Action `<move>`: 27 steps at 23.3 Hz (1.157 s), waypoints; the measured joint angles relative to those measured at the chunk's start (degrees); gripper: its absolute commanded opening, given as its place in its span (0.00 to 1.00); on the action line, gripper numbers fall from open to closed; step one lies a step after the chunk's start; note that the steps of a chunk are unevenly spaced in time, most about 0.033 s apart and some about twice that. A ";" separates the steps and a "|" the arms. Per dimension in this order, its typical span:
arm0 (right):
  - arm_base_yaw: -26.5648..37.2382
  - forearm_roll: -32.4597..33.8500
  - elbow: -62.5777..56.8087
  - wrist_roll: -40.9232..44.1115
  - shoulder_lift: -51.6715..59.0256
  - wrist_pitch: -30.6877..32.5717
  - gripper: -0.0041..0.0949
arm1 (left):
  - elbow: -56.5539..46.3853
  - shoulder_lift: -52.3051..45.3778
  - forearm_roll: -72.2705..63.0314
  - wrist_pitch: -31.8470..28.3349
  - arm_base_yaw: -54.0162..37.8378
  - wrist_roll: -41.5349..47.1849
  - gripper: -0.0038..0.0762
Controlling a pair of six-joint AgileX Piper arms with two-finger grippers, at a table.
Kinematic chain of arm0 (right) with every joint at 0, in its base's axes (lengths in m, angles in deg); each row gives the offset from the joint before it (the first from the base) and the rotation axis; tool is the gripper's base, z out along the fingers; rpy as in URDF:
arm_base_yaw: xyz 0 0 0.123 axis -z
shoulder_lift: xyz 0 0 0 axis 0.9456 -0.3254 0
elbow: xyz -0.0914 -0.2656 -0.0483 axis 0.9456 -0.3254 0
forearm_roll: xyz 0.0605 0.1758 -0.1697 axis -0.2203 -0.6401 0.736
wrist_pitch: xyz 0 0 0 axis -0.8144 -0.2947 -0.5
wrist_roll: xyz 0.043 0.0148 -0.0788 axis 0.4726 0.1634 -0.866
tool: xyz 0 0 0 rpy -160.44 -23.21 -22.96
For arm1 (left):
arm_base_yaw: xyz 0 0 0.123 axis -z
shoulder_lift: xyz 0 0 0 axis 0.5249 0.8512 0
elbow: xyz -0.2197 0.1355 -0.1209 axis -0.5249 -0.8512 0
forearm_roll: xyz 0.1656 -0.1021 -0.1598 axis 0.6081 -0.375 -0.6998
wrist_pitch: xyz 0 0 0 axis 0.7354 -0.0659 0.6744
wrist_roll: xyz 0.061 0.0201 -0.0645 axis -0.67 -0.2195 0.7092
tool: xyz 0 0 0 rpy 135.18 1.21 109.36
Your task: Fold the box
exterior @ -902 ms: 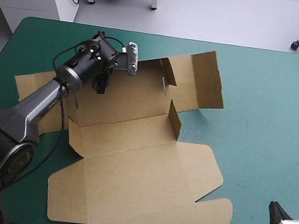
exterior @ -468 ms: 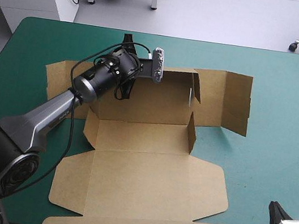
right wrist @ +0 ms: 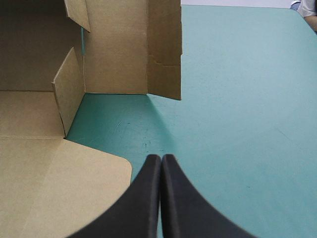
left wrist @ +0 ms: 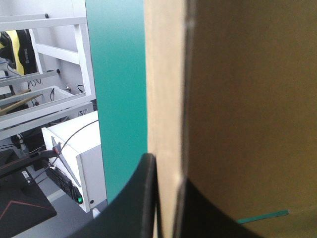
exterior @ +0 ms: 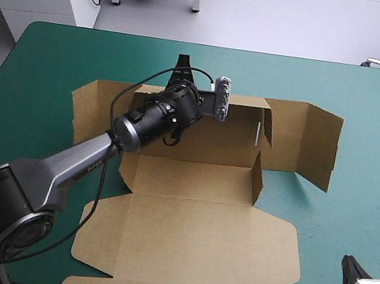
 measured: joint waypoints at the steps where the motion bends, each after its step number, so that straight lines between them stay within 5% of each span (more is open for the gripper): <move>1: 0.00 0.00 0.00 0.00 0.00 0.00 0.02 | 0.00 0.00 0.55 0.25 0.77 0.54 0.04; 10: 0.00 0.00 0.00 0.00 0.00 0.00 0.02 | -1.79 -1.15 6.15 0.04 6.85 6.93 0.04; 20: 0.00 0.00 0.00 0.00 0.00 0.00 0.02 | -24.05 -9.93 34.92 -5.12 13.50 33.43 0.04; 27: 0.00 0.00 0.00 0.00 0.00 -0.06 0.02 | -32.60 -11.05 42.87 -2.02 15.99 45.79 0.04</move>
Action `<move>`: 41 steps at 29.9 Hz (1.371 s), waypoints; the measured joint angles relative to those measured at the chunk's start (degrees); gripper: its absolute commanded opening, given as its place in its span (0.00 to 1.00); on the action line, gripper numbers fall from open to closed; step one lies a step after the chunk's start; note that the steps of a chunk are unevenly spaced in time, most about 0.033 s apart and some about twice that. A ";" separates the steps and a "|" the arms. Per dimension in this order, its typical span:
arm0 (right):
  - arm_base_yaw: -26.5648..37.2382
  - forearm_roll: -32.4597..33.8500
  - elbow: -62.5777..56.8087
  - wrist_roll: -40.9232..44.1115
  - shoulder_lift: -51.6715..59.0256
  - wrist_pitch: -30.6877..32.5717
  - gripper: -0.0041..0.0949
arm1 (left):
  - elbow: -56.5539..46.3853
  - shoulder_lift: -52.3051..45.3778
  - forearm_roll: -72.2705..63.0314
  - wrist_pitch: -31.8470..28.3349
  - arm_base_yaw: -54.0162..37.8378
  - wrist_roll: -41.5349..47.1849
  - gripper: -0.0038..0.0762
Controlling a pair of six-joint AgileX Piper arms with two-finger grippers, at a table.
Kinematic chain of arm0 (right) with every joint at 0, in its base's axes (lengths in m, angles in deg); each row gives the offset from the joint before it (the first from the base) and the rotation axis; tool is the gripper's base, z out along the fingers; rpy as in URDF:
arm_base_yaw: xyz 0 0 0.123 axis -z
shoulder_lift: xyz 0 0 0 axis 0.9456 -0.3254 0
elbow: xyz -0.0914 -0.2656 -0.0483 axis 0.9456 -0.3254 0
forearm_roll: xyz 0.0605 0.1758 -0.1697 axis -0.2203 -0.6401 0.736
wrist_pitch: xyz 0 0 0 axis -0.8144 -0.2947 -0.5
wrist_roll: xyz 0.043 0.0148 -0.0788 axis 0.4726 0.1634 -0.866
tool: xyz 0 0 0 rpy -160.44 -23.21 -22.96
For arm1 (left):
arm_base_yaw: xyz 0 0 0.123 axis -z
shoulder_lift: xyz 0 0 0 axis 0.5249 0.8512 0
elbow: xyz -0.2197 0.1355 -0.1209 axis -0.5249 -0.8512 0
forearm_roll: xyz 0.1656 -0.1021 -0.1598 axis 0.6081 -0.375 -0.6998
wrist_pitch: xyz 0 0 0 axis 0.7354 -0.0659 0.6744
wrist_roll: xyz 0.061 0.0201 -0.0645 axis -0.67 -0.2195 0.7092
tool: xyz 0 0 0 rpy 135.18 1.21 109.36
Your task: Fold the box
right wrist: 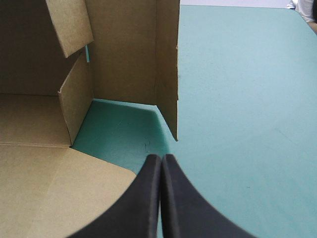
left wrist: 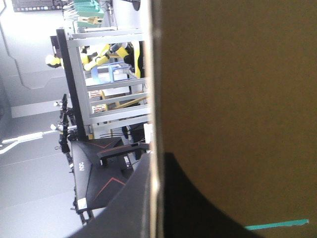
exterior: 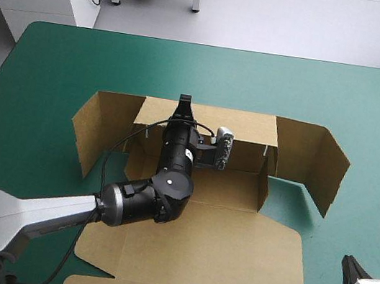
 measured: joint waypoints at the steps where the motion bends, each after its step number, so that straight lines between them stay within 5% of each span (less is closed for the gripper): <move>1: 0.00 0.00 0.00 0.00 0.00 -0.04 0.02 | -0.65 -0.02 0.81 0.69 0.55 0.69 0.04; 16: 0.00 0.16 -0.25 0.00 0.00 -0.84 0.02 | -3.94 -0.74 4.69 6.76 5.21 6.55 0.04; 21: 0.00 3.13 0.50 6.36 -1.88 -2.05 0.02 | -3.99 -0.74 4.69 7.23 5.39 6.74 0.04; 33: 0.00 2.26 16.58 6.34 -37.35 -13.62 0.02 | -3.99 -0.74 4.69 7.25 5.39 6.74 0.04; 41: 0.00 -11.29 36.70 -9.54 -59.99 -15.67 0.02 | -3.99 -0.74 4.69 7.25 5.39 6.74 0.04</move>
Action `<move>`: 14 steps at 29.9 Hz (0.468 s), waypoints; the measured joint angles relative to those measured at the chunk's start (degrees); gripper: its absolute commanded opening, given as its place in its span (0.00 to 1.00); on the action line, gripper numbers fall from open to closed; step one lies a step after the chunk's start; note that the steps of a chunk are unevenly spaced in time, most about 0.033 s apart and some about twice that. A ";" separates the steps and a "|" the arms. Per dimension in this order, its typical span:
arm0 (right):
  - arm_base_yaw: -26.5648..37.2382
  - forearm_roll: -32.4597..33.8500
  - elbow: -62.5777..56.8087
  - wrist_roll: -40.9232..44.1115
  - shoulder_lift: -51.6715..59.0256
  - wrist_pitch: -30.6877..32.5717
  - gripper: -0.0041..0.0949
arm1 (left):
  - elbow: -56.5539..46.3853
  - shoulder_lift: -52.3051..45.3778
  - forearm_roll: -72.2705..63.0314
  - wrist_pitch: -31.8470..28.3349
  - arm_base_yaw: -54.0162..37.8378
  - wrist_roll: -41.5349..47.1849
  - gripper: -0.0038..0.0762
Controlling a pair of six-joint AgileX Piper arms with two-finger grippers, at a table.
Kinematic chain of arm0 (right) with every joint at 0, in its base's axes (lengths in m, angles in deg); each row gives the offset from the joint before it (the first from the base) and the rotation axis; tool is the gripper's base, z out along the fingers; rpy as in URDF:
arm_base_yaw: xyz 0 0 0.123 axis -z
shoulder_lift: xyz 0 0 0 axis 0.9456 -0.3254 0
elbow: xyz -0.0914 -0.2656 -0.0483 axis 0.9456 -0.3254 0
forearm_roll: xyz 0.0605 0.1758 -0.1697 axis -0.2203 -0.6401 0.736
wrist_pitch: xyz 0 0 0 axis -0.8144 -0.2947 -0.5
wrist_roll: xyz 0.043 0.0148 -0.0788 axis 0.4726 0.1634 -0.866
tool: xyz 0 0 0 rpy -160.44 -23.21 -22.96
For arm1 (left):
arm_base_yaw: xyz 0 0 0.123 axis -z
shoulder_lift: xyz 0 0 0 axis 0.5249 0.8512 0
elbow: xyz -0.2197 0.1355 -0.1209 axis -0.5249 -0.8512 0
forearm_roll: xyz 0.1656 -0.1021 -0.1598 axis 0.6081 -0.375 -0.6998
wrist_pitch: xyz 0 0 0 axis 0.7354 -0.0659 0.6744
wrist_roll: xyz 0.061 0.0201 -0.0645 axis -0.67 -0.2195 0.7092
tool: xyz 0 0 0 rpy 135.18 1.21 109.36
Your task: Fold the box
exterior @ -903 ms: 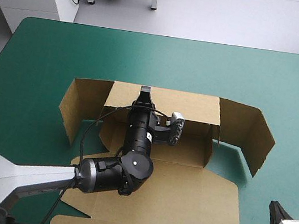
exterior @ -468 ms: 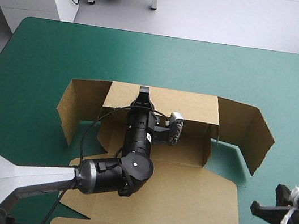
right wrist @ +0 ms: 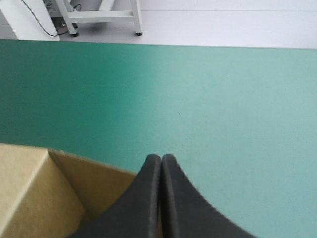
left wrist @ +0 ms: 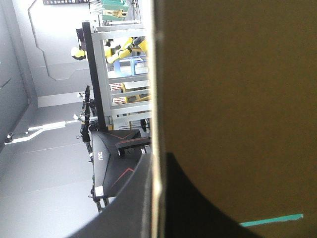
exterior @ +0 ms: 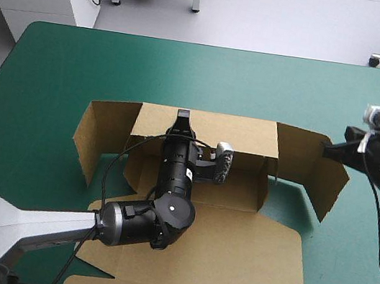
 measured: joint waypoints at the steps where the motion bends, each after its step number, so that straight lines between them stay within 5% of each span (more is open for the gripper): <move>1: 0.00 -1.83 2.17 -1.64 -2.91 -0.27 0.02 | 0.00 0.00 0.00 0.00 0.00 0.00 0.04; 14: 0.00 -9.44 11.71 -4.98 -24.37 -1.72 0.02 | -0.02 0.00 -0.49 0.00 0.00 0.00 0.04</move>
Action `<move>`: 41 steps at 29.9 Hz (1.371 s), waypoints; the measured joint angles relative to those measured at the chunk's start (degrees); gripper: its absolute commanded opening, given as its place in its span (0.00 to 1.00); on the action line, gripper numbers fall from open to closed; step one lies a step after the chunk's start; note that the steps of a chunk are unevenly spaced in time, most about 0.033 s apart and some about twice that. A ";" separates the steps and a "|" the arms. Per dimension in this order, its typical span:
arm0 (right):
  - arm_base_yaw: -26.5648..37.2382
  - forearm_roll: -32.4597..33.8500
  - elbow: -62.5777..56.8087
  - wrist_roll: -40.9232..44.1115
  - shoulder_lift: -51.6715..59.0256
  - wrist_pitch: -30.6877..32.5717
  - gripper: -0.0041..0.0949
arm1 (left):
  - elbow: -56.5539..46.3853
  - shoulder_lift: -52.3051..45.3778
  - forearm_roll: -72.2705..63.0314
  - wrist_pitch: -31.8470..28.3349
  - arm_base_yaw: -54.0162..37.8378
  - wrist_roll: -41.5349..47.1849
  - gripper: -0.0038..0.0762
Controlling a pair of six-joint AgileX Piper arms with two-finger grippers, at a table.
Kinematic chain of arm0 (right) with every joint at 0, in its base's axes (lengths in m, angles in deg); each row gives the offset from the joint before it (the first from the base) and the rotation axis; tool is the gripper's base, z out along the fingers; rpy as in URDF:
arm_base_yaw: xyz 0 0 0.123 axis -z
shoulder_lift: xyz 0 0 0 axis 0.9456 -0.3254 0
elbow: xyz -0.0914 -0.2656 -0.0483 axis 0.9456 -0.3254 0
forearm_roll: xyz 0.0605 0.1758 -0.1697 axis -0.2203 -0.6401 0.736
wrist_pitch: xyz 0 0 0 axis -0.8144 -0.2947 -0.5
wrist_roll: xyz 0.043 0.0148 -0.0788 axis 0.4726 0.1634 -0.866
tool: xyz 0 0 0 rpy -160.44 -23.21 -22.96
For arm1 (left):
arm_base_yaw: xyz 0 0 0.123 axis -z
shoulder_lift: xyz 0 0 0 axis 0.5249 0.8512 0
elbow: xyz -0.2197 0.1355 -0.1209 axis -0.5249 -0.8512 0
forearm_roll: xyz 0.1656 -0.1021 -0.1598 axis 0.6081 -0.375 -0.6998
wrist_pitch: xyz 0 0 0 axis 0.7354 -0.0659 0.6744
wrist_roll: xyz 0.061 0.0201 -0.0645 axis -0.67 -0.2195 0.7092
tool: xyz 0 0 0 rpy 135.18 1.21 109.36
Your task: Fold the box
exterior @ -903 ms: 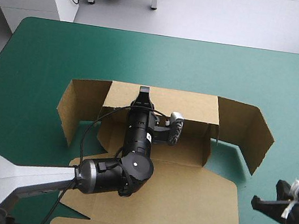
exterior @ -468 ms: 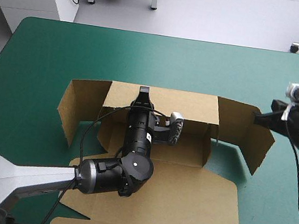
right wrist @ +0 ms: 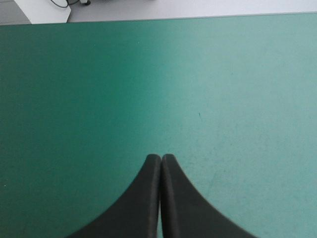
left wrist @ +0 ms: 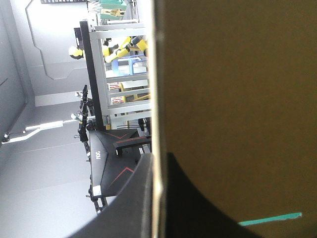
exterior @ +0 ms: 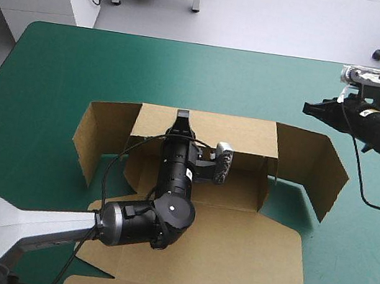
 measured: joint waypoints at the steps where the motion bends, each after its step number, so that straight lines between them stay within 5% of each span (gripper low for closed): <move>1: 0.00 -0.50 0.00 -0.05 -1.03 0.38 0.02 | 0.00 0.00 -0.06 0.00 0.00 0.00 0.04; 21: 0.00 -5.42 -2.47 -7.52 -0.52 25.94 0.02 | 0.00 0.00 -0.63 0.34 0.00 0.00 0.04; 33: 0.00 -31.06 -32.56 -39.00 20.33 7.15 0.02 | 0.00 0.00 -0.68 0.54 0.00 0.00 0.04; 41: 0.00 -35.54 -34.94 -45.40 21.23 5.94 0.03 | 0.00 0.00 -0.68 0.61 0.00 0.00 0.04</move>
